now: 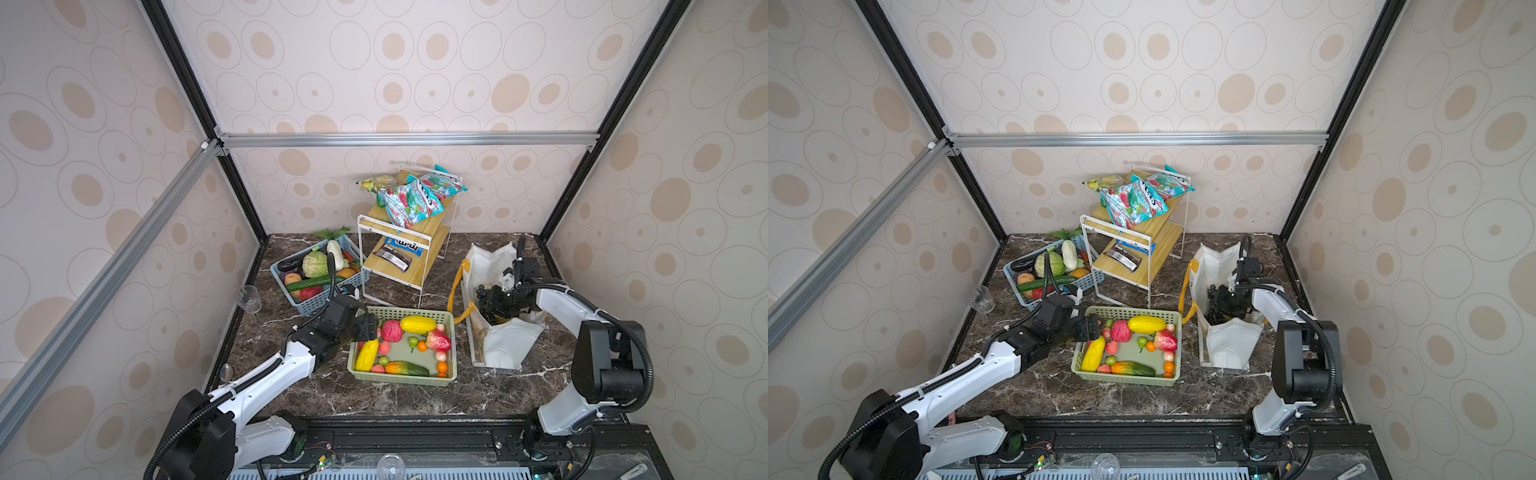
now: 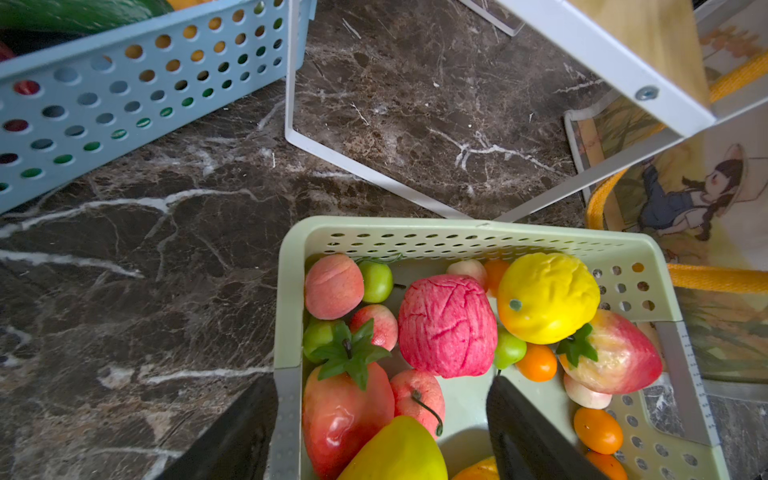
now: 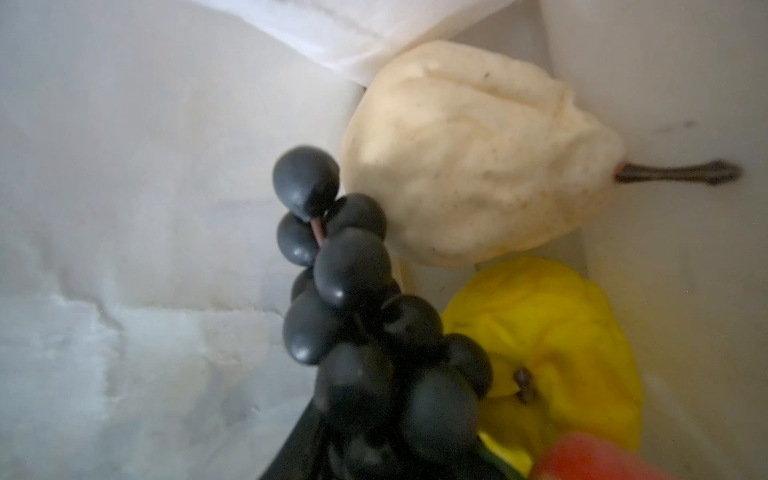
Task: Place the food into the grocery bag and tie it
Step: 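Lower the grapes into the tote bag beside the pear, then open the right gripper to release the grapes and raise it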
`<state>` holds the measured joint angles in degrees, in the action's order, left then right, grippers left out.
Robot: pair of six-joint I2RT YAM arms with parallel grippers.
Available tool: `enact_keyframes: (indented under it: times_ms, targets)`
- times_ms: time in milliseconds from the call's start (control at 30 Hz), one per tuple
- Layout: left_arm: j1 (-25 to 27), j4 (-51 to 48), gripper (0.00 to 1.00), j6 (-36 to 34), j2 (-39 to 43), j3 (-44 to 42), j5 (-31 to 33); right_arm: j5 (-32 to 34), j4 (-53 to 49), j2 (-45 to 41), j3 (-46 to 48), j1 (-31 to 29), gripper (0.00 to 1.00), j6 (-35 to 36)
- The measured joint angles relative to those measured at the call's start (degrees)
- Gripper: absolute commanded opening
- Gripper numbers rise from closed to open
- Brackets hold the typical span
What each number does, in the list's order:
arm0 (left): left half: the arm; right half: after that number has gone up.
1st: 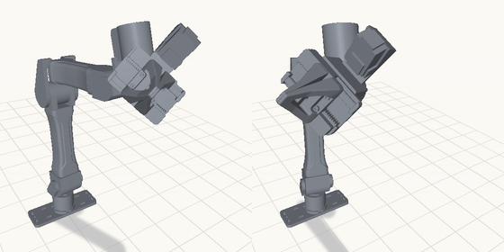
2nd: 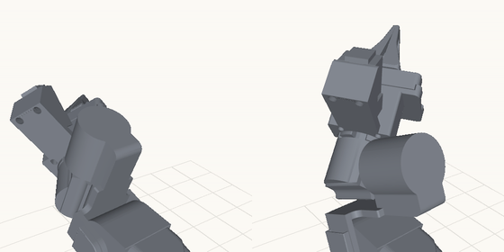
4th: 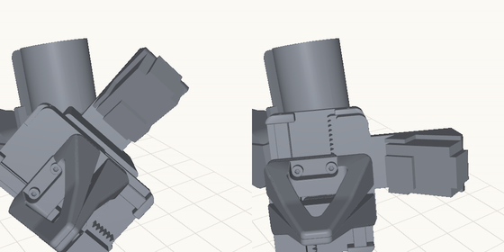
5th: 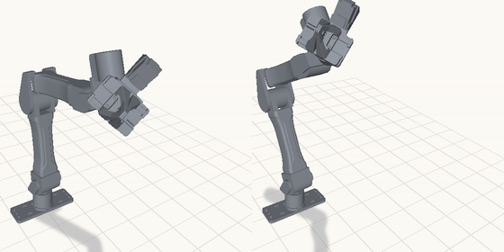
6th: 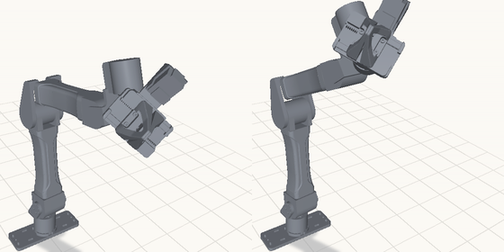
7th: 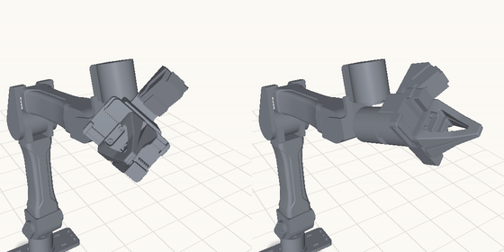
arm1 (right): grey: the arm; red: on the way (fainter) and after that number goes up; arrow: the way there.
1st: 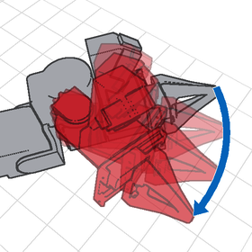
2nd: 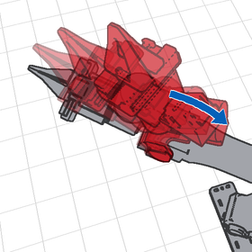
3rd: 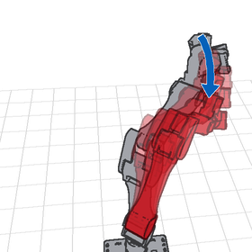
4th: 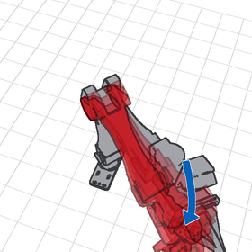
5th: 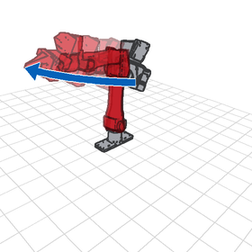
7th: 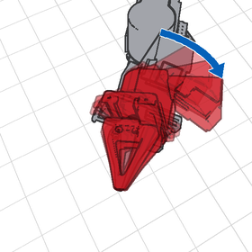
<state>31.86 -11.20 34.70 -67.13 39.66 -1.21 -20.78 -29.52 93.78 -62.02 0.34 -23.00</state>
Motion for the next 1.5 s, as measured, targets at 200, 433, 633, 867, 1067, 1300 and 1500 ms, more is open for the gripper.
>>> enact_keyframes:
  times_ms: [200, 433, 633, 867, 1067, 1300, 1500]
  targets:
    - [0.0, 0.0, 0.79, 0.0, -0.9, 0.0, 0.0, -0.8, 0.9, 0.0, 0.0, 0.0, 0.59, 0.4]
    - [0.0, 0.0, 0.79, 0.0, -1.0, 0.0, 0.0, -1.2, 1.0, 0.0, -0.5, 0.0, 0.66, 0.6]
    - [0.0, 0.0, 0.79, 0.0, -1.0, 0.0, 0.1, -1.5, -0.2, -0.7, -0.7, 0.0, 0.7, 0.6]
    - [-0.1, 0.0, 0.79, 0.0, -1.1, 0.0, 0.1, -1.4, -4.6, -3.8, -1.6, 0.1, 0.73, 0.5]
    - [-0.2, -0.5, 0.8, -0.2, -1.1, 0.6, 0.8, -1.7, -6.7, -8.9, -3.8, 0.1, 0.74, 0.5]
    - [-2.5, -1.4, 0.8, -1.6, -1.0, 3.4, 2.2, -1.7, -8.7, -13.3, -6.3, 0.1, 0.77, 0.6]
    - [-4.6, -2.8, 0.8, -2.4, -0.9, 4.7, 2.9, -1.8, -9.7, -16.2, -7.0, 0.1, 0.78, 0.5]
